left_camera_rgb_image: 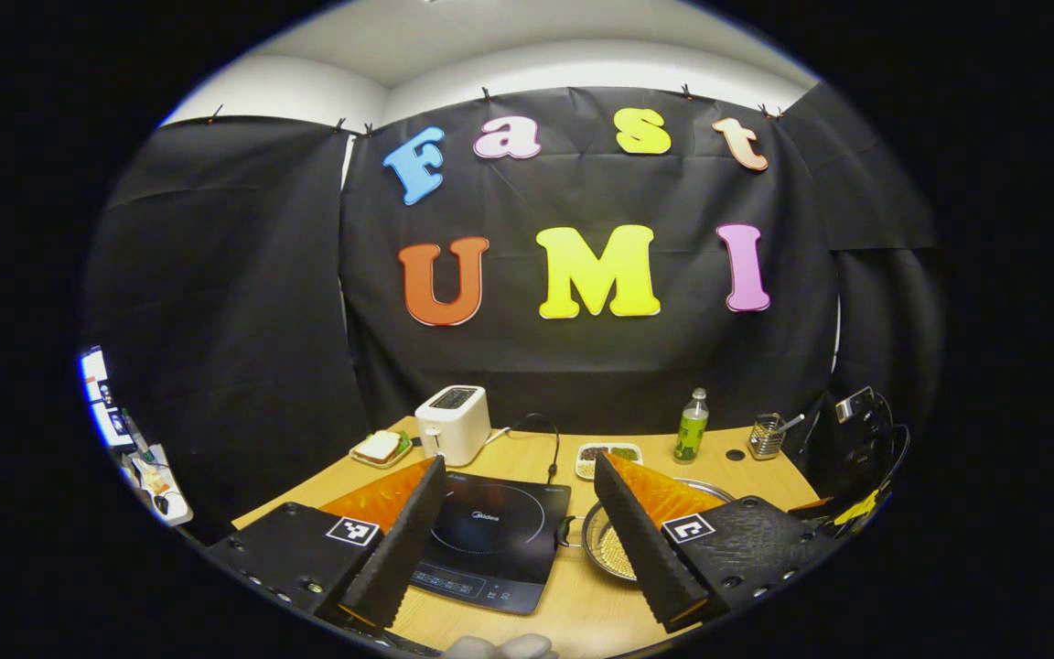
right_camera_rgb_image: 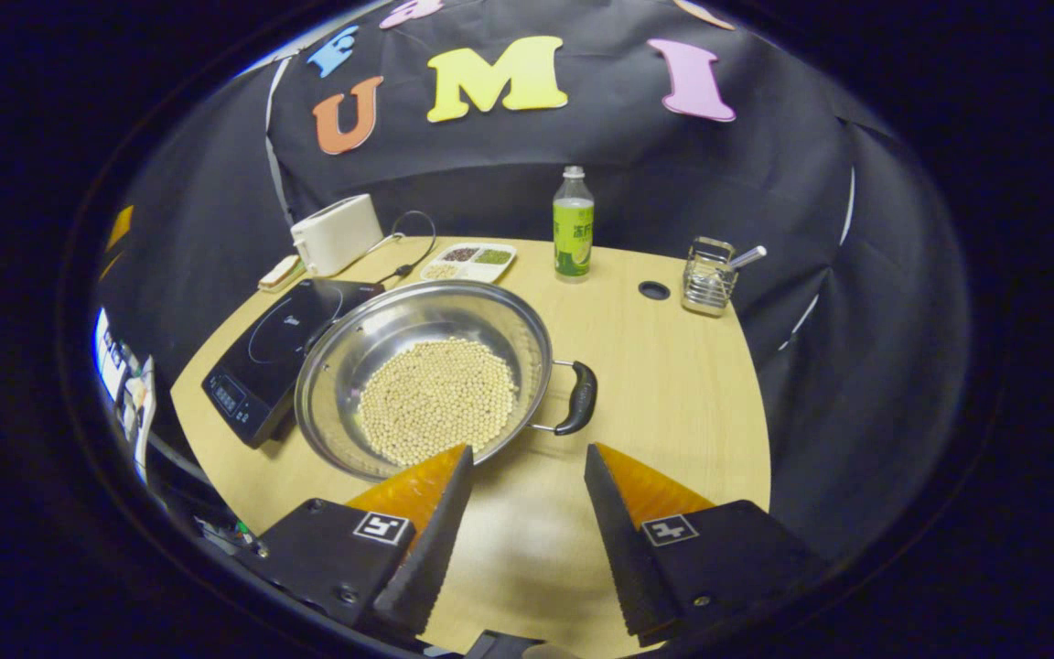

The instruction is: First push the handle of the pot to place it horizontally, then grasp the pot with both hands and set it on the induction cooktop.

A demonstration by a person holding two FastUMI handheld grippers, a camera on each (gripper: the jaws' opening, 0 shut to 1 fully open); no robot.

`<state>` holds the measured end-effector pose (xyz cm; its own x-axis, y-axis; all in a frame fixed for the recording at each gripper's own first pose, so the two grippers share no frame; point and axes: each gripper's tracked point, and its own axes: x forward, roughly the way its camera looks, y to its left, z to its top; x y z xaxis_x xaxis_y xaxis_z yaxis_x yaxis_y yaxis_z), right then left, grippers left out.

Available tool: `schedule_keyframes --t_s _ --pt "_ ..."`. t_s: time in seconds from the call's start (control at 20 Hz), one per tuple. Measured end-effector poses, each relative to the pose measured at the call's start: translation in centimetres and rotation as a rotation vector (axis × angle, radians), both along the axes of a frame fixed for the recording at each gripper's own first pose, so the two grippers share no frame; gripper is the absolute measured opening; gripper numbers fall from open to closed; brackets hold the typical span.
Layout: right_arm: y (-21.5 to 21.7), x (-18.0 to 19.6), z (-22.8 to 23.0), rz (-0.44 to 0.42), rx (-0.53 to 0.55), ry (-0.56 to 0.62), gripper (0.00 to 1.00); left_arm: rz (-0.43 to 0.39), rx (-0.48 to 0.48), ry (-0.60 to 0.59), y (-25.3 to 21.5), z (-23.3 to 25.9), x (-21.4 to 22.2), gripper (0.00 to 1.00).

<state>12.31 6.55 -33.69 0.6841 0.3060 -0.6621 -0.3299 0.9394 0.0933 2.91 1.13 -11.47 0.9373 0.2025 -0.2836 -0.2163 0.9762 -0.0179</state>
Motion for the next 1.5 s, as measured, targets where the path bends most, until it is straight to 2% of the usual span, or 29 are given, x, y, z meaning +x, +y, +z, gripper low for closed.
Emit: schedule_keyframes --t_s 0.25,0.35,0.4,0.45,0.6,0.95,1.15,1.2,1.5 --pt "-0.9 -1.2 1.8 -0.140 0.025 -0.043 0.81 -0.127 -0.075 0.082 -0.5 -4.5 0.9 0.97" --pt "-0.8 -1.4 1.8 -0.158 0.041 -0.039 0.83 -0.164 -0.071 0.127 -0.8 -7.0 1.6 0.97" --pt "-0.8 -1.3 1.9 -0.162 0.040 -0.038 0.92 -0.178 -0.075 0.156 -1.2 -8.5 1.9 0.97" --pt "-0.7 -1.0 1.7 -0.161 0.039 -0.037 0.96 -0.199 -0.086 0.186 -1.9 -10.0 2.3 0.96" --pt "-0.2 0.3 0.8 -0.145 0.039 -0.016 0.98 -0.225 -0.100 0.244 -3.5 -13.6 4.0 0.96" --pt "0.4 6.2 -2.8 -0.096 0.024 0.046 0.97 -0.174 -0.130 0.422 -4.9 -22.2 7.9 0.96" --pt "1.1 9.0 -4.9 -0.076 0.028 0.091 0.98 -0.167 -0.104 0.471 -5.1 -24.8 10.2 0.96" --pt "1.3 9.4 -5.2 -0.063 0.026 0.099 0.95 -0.165 -0.103 0.483 -5.3 -25.3 10.6 0.96" --pt "2.5 10.8 -6.9 -0.013 0.032 0.148 0.96 -0.155 -0.097 0.537 -5.7 -27.4 12.1 0.96"
